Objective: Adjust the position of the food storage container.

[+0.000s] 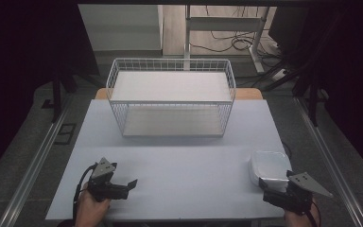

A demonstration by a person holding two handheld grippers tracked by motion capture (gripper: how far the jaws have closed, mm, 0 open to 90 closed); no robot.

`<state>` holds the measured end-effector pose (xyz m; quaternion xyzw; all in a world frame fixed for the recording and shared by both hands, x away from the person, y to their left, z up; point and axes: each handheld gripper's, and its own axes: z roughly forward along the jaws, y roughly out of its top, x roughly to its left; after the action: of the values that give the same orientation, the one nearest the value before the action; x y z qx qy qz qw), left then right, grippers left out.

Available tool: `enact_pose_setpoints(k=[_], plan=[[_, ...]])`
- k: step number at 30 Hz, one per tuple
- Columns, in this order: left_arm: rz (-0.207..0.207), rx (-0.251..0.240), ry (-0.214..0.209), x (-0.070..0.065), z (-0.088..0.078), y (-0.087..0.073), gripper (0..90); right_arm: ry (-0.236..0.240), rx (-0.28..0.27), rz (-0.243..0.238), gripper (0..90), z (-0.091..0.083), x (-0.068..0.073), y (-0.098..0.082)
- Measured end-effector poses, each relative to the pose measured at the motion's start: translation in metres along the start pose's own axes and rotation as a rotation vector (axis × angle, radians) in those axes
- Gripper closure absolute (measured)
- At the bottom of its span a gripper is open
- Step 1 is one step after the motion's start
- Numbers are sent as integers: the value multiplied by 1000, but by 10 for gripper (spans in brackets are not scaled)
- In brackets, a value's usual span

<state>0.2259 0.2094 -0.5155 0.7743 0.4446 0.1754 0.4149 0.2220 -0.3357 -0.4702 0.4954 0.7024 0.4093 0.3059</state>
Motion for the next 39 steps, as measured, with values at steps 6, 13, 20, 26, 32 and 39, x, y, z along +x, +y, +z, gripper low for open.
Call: enact_pose_setpoints(k=[6, 13, 20, 26, 32, 39], plan=[[14, 22, -5, 3, 2, -4, 1, 69, 5, -54, 0, 8, 5, -2], [25, 41, -36, 1, 6, -5, 3, 19, 4, -24, 0, 10, 7, -1], [2, 43, -50, 4, 6, -6, 5, -11, 57, -19, 0, 10, -1, 1], [3, 46, -53, 4, 7, -6, 6, -32, 108, -16, 0, 14, -11, 7], [-8, 47, -65, 5, 8, -6, 8, -51, 145, 22, 196, 16, -31, 12], [-6, 54, -73, 5, 9, -6, 9, -53, 132, 54, 500, 13, -51, 20]])
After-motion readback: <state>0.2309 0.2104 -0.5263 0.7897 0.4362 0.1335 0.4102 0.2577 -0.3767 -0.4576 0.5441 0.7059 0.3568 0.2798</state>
